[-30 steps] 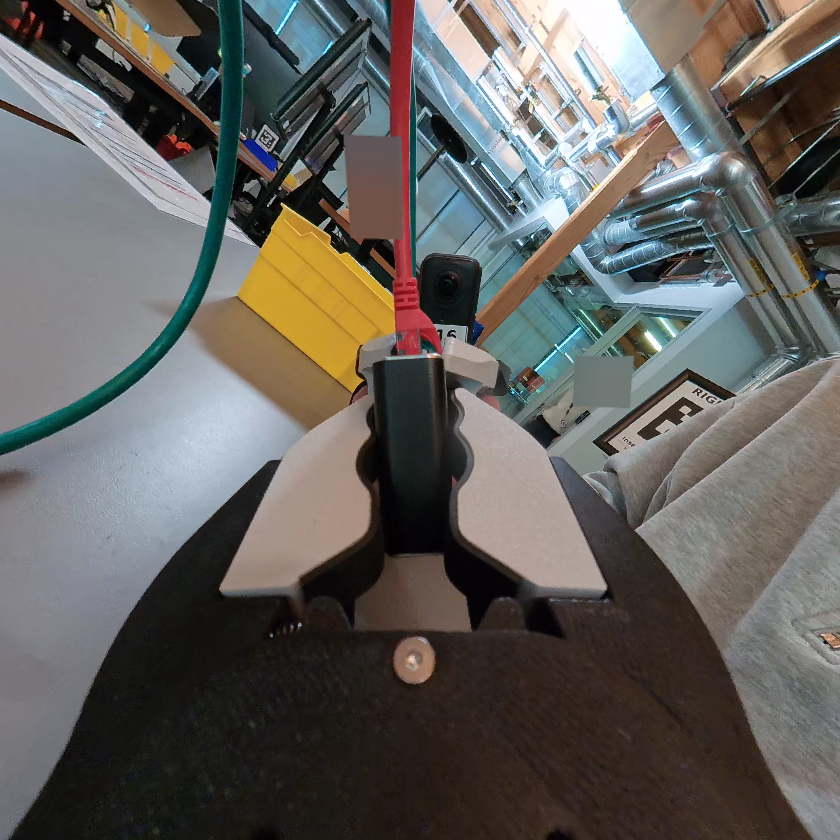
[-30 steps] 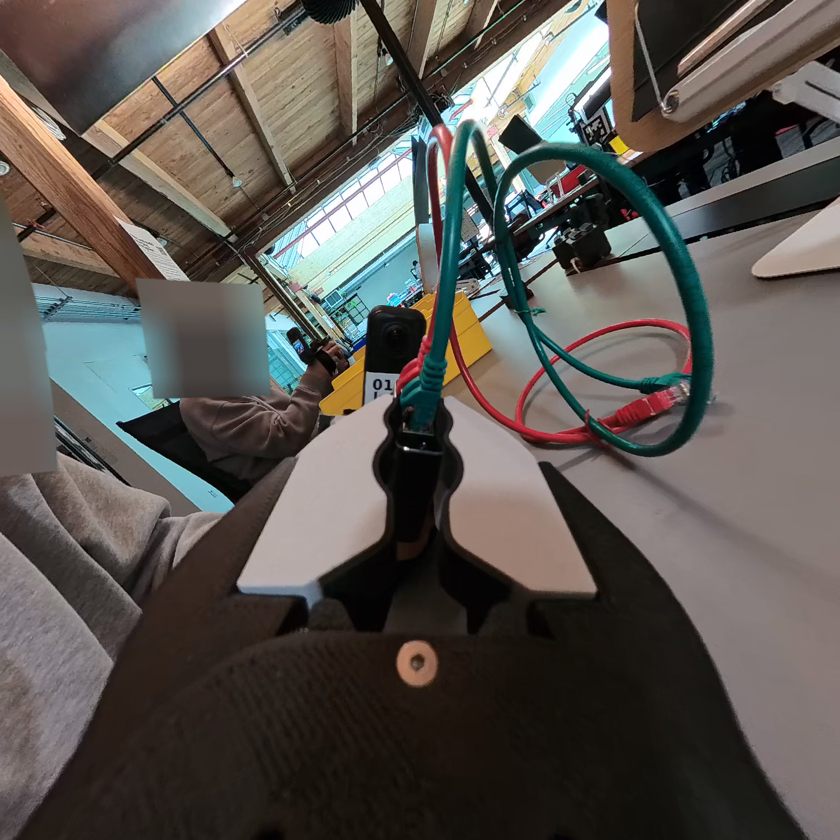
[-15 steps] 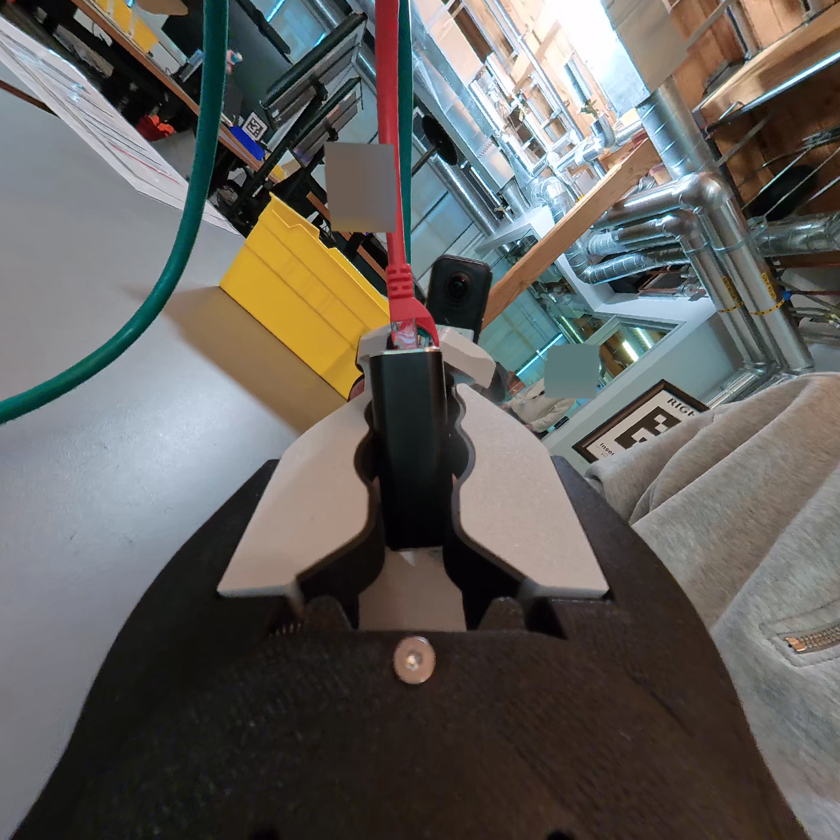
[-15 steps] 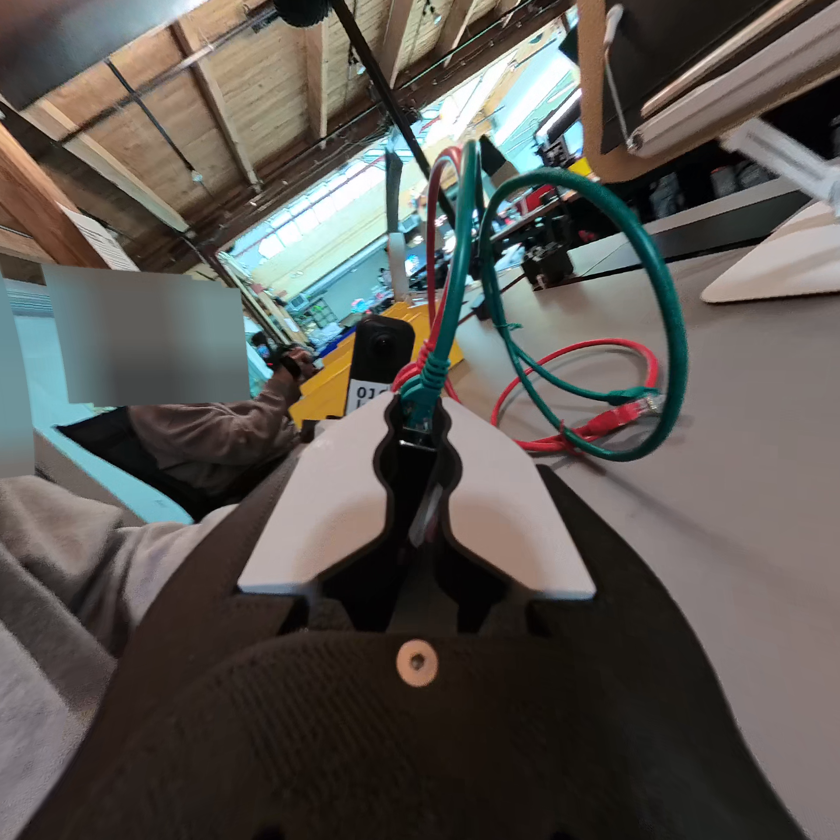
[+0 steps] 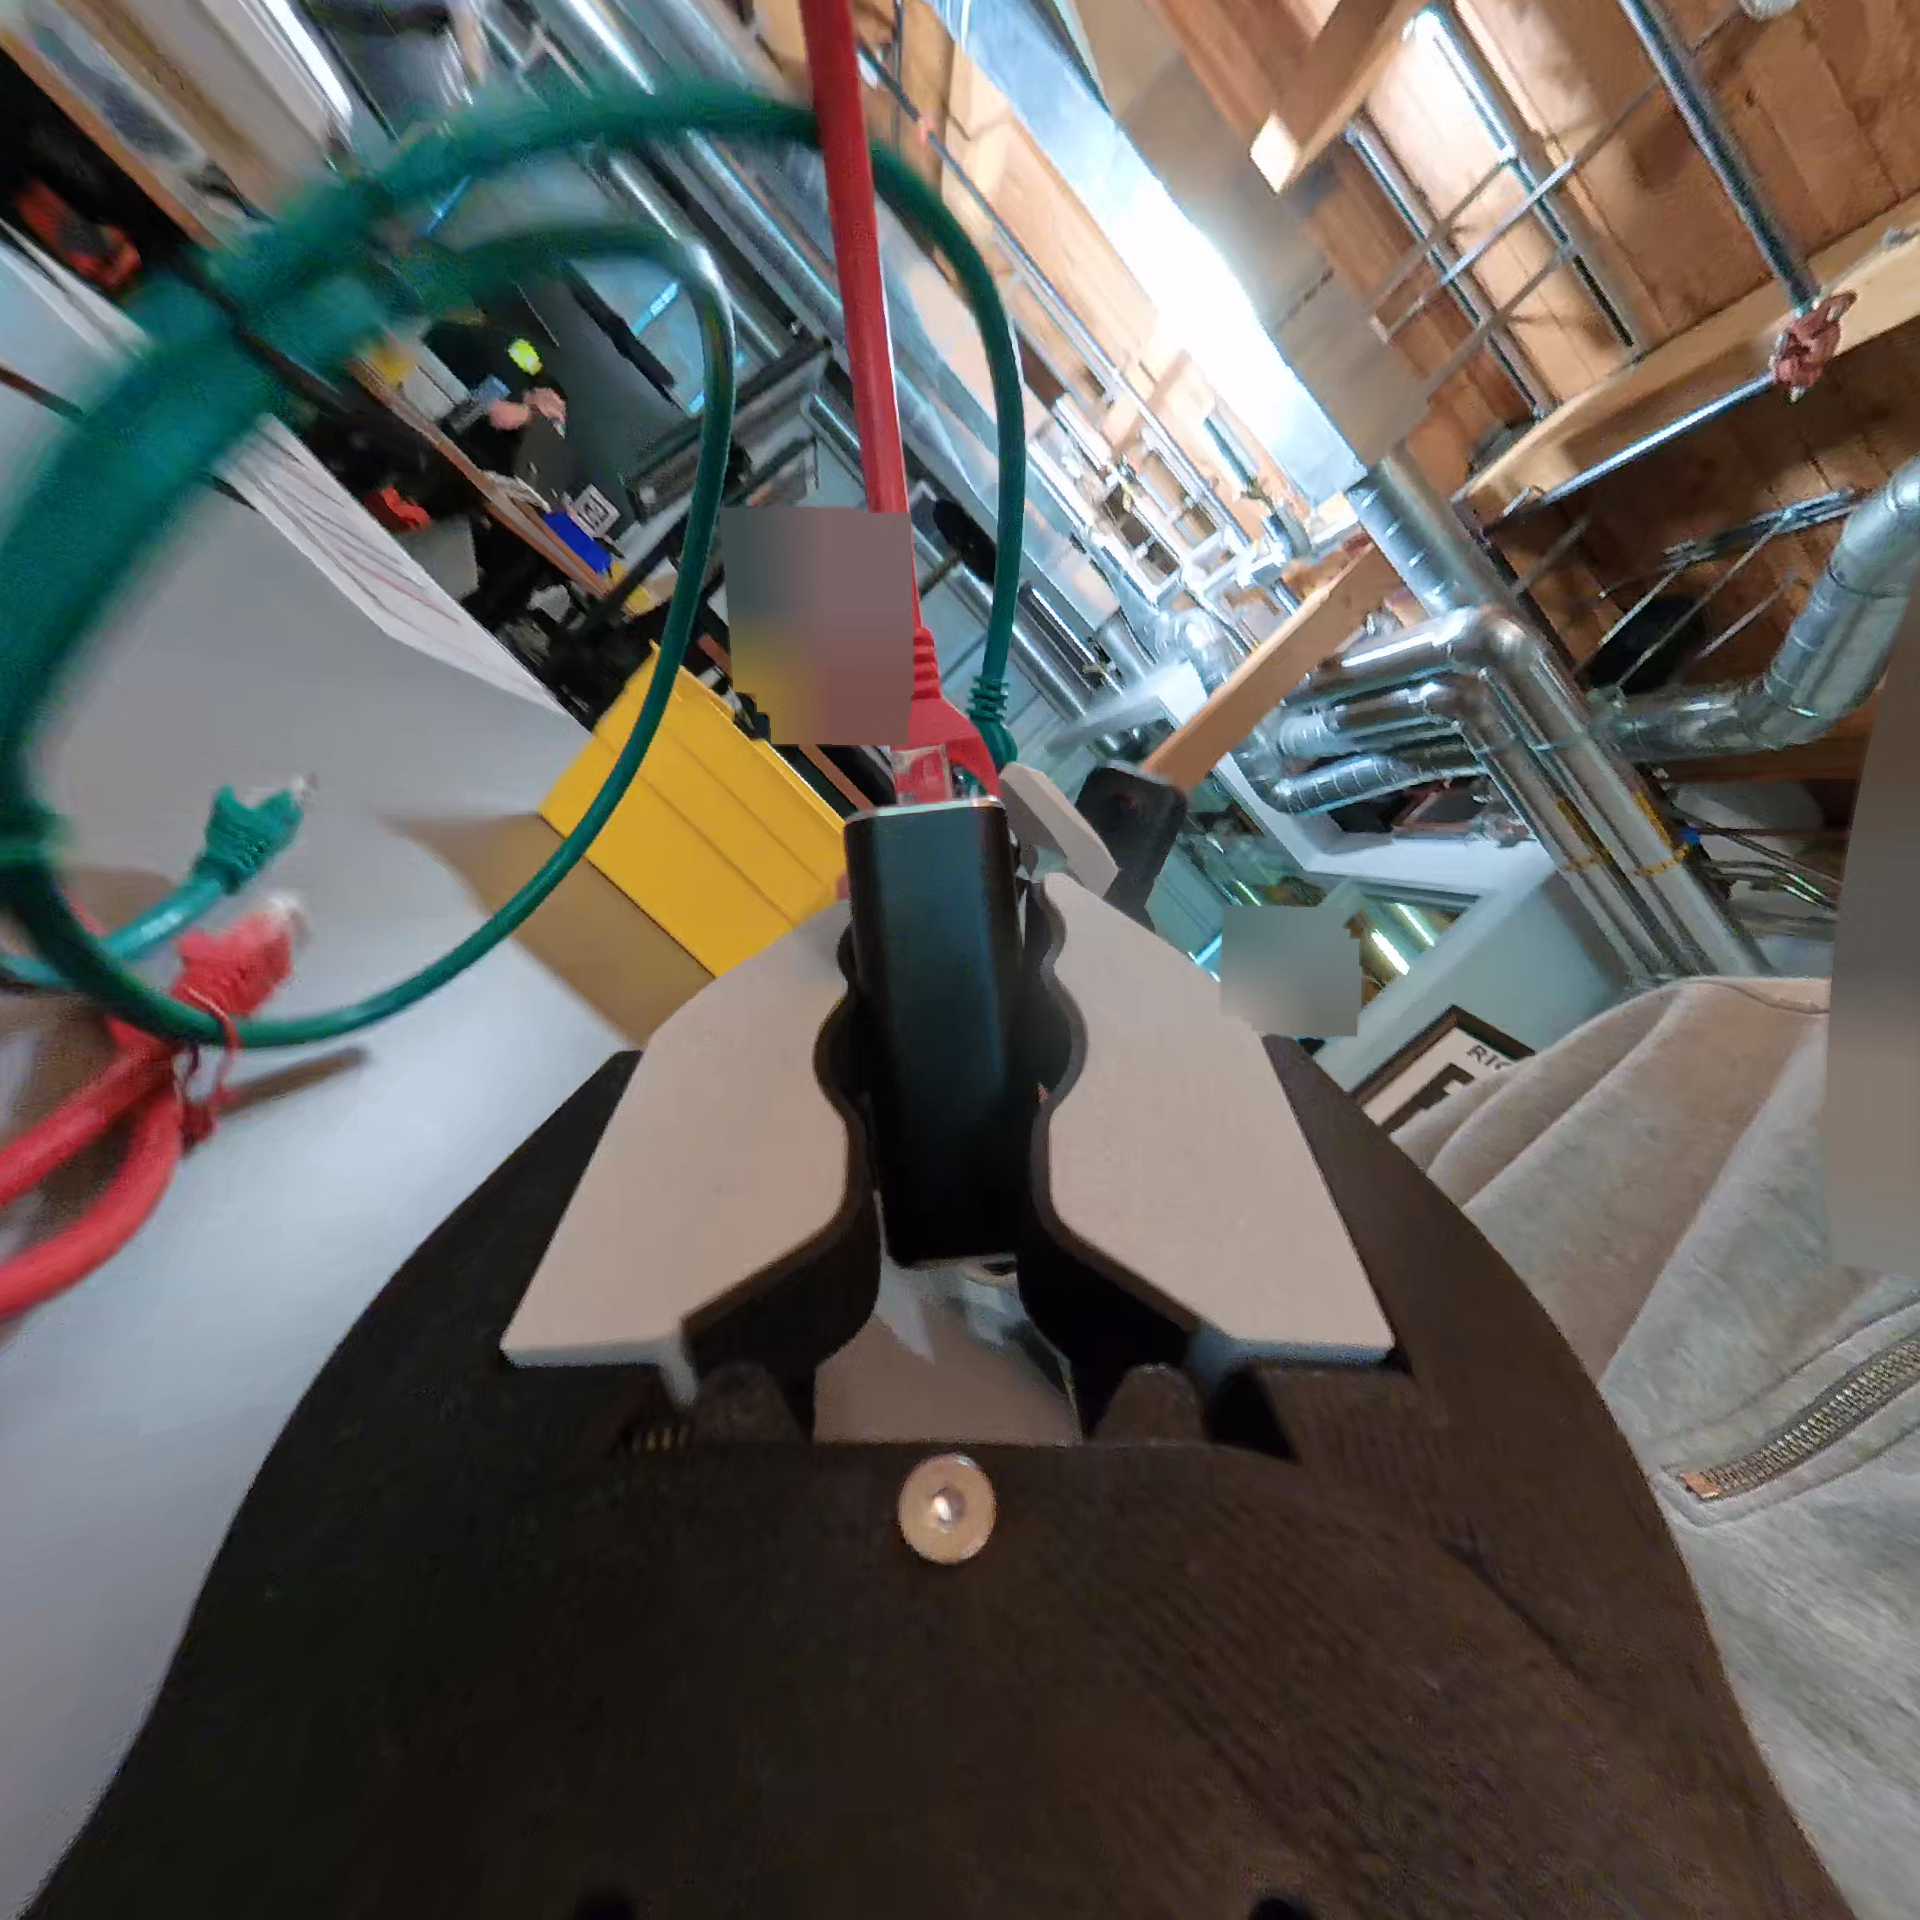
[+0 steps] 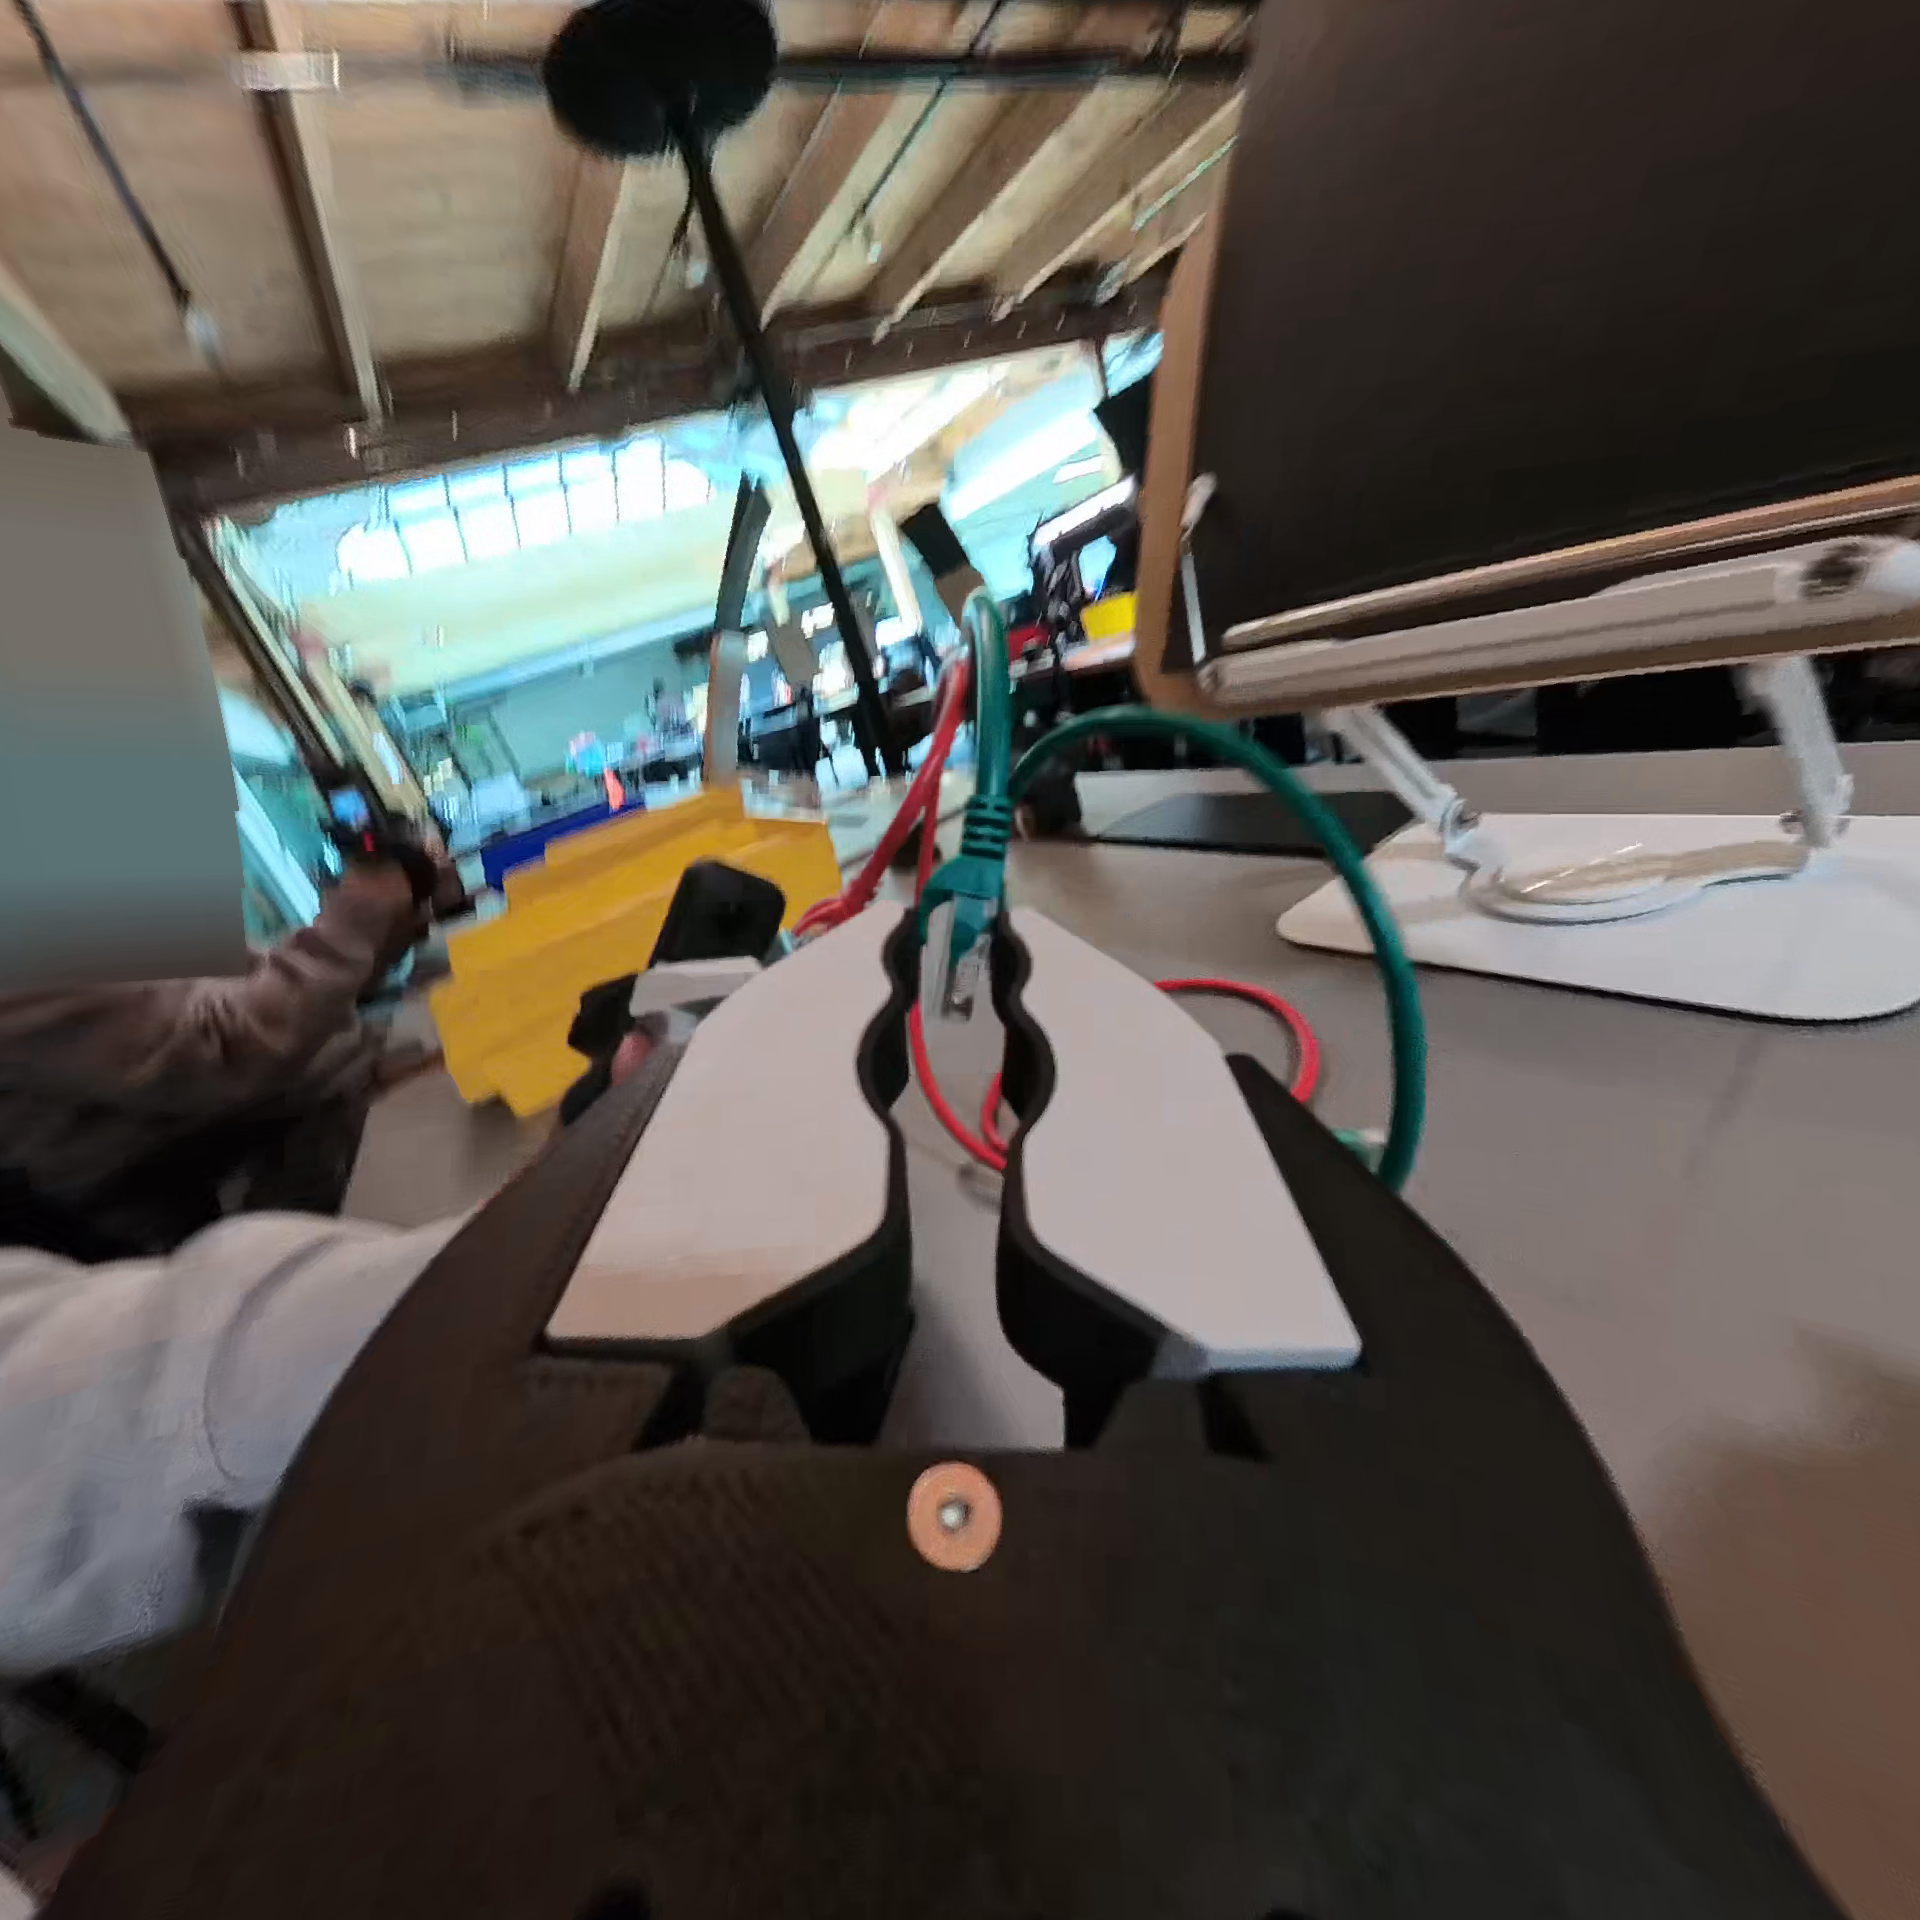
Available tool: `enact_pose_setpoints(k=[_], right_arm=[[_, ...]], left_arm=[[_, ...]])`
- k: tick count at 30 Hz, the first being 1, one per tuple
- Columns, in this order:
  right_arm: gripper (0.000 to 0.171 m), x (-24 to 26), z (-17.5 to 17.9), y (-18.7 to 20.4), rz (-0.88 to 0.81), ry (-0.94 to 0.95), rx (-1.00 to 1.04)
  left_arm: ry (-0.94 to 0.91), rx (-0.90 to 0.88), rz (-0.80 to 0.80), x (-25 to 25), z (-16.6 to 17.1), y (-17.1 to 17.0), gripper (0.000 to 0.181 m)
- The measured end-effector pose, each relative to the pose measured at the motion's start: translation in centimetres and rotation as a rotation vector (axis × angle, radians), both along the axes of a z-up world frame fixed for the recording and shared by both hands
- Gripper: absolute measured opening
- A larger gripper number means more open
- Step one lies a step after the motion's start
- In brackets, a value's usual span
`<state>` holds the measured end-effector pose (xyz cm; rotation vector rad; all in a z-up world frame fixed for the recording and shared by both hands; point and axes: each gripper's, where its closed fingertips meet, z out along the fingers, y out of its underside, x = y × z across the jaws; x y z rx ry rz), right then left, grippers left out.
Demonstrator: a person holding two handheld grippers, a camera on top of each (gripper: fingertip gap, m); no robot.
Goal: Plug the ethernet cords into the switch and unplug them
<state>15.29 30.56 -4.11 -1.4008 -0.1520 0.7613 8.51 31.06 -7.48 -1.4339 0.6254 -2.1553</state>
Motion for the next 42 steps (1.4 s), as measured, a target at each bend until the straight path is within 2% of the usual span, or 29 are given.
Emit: enact_pose_setpoints(k=[3, 6, 11, 19, 22, 25, 29, 30, 32, 34, 38, 42], right_arm=[[0.013, 3.8, 0.6, 0.0, -0.112, 0.157, 0.008], [0.013, 4.5, 1.1, -0.4, -0.124, 0.176, 0.037], [0.013, 2.0, 4.5, -2.5, -0.044, 0.099, 0.19], [0.013, 3.4, 11.4, -6.7, 0.008, 0.213, 0.379], [0.013, 3.5, 12.4, -7.1, 0.062, 0.226, 0.344], [0.013, 3.2, 10.2, -5.0, 0.046, 0.169, 0.114], [0.012, 1.4, 2.6, -2.4, 0.098, -0.096, -0.302], [0.007, 1.0, 0.6, -2.2, 0.113, -0.166, -0.373], [0.008, 0.7, -2.2, -1.9, 0.12, -0.256, -0.466], [0.004, 0.7, -3.2, -1.6, 0.105, -0.261, -0.497], [0.02, 0.7, -4.1, -2.1, 0.166, -0.287, -0.578], [0.027, -0.1, -5.3, -3.5, 0.233, -0.405, -0.647]], left_arm=[[0.001, 0.016, 0.071, -1.6, 0.2, 2.2, 0.028], [0.024, 0.024, 0.121, -2.4, -0.1, 3.7, 0.028], [0.071, -0.019, 0.136, -2.0, -1.2, 4.3, 0.026], [0.039, -0.013, 0.106, -1.8, -0.9, 3.7, 0.026], [0.028, -0.04, 0.108, -1.8, -0.9, 4.0, 0.026], [0.025, -0.052, 0.112, -1.9, -0.9, 4.2, 0.026], [0.02, -0.066, 0.118, -2.0, -0.9, 4.4, 0.026], [0.017, -0.07, 0.119, -2.0, -0.9, 4.4, 0.026], [0.009, -0.081, 0.123, -2.1, -0.9, 4.6, 0.026], [-0.001, -0.093, 0.125, -2.3, -0.8, 4.7, 0.026], [-0.018, -0.115, 0.125, -2.5, -0.8, 5.0, 0.026], [-0.021, -0.125, 0.122, -2.5, -0.8, 5.0, 0.025]])
